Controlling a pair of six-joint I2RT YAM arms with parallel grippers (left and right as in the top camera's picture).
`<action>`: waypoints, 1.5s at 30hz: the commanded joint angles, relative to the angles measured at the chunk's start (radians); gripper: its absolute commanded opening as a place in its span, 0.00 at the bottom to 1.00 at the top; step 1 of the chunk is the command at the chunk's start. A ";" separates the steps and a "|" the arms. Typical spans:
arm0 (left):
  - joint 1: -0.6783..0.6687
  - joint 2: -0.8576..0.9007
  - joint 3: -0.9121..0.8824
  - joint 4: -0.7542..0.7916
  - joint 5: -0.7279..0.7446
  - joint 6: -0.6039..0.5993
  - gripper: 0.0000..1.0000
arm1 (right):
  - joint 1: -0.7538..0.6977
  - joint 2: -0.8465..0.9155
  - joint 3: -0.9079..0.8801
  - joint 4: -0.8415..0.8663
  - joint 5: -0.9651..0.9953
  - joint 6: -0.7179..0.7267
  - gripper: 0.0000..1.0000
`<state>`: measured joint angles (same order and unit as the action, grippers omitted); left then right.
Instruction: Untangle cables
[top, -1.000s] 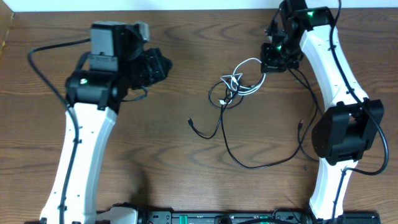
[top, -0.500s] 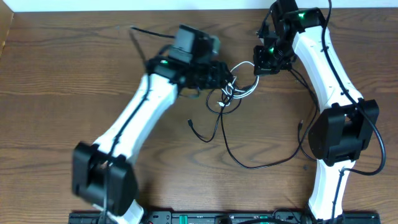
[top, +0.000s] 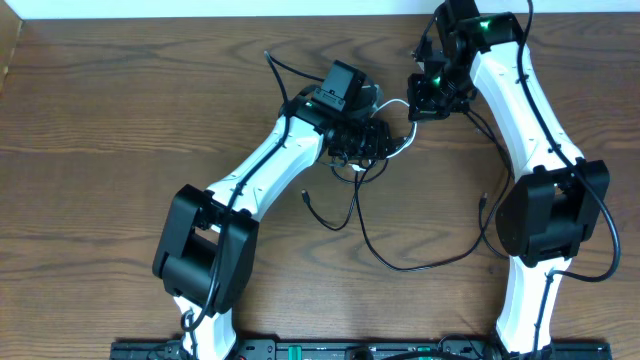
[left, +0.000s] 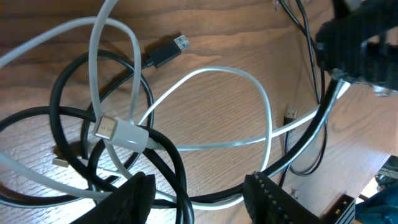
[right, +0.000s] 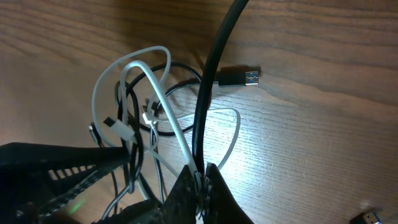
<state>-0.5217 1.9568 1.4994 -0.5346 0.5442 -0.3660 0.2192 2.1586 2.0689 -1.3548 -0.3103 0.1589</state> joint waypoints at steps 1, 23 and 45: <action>-0.002 0.027 0.004 0.002 -0.003 0.009 0.45 | -0.002 -0.012 0.010 -0.003 -0.006 -0.018 0.01; -0.002 0.082 -0.001 -0.002 -0.040 -0.013 0.34 | -0.002 -0.012 0.010 -0.003 -0.006 -0.019 0.01; 0.003 0.021 0.008 -0.033 -0.138 -0.012 0.07 | -0.002 -0.012 0.010 -0.005 0.052 -0.013 0.01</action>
<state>-0.5541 2.0258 1.4994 -0.5438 0.4381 -0.3771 0.2192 2.1586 2.0689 -1.3602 -0.2955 0.1516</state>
